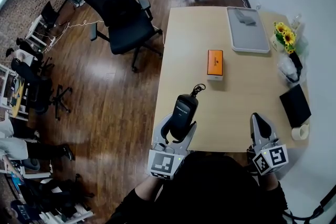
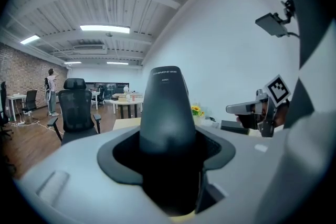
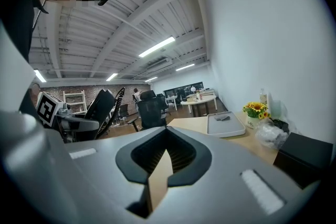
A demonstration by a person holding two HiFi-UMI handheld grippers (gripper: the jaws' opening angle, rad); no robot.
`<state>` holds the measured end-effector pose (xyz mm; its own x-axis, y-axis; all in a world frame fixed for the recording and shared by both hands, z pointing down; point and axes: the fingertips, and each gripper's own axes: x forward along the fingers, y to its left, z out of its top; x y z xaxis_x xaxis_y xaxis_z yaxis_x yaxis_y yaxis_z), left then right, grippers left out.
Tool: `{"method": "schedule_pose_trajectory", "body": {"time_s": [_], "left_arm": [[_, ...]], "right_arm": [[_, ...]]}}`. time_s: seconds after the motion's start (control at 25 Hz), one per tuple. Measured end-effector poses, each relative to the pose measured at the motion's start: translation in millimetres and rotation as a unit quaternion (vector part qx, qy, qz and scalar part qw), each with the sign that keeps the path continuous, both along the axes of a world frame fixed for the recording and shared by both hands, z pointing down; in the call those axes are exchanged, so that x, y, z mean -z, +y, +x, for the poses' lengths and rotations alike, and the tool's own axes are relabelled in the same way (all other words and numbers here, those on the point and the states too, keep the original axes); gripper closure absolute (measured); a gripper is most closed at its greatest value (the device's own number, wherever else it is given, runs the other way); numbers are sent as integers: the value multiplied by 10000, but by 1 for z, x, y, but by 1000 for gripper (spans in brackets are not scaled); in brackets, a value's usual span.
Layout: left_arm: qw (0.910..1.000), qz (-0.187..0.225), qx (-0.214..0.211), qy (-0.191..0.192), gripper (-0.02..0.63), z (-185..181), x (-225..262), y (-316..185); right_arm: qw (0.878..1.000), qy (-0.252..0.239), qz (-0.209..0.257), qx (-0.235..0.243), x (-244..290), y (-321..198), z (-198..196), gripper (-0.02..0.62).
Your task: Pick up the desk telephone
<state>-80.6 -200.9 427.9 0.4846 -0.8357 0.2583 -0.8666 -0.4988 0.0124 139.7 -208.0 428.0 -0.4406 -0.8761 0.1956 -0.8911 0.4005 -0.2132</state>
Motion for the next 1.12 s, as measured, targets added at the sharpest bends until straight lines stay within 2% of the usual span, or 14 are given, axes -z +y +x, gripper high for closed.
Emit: {"method": "schedule_pose_trajectory", "body": {"time_s": [0.32,0.64,1.0,1.12], "left_arm": [[9999,112,37,2,344,1,5,0],[9999,26,66,-88,344,-1,-2,3],[9999,67,74,-2,344,-1,1,5],[9999,-10,33,-115,344,-2,-4,7]], "right_arm": [[10000,22,67,53,3,1,1,595],[9999,39,45,91,0,2,0,595],[9999,58,50,100,1,6,-2,595],[9999,67,46,91,1,7,-2,595]]}}
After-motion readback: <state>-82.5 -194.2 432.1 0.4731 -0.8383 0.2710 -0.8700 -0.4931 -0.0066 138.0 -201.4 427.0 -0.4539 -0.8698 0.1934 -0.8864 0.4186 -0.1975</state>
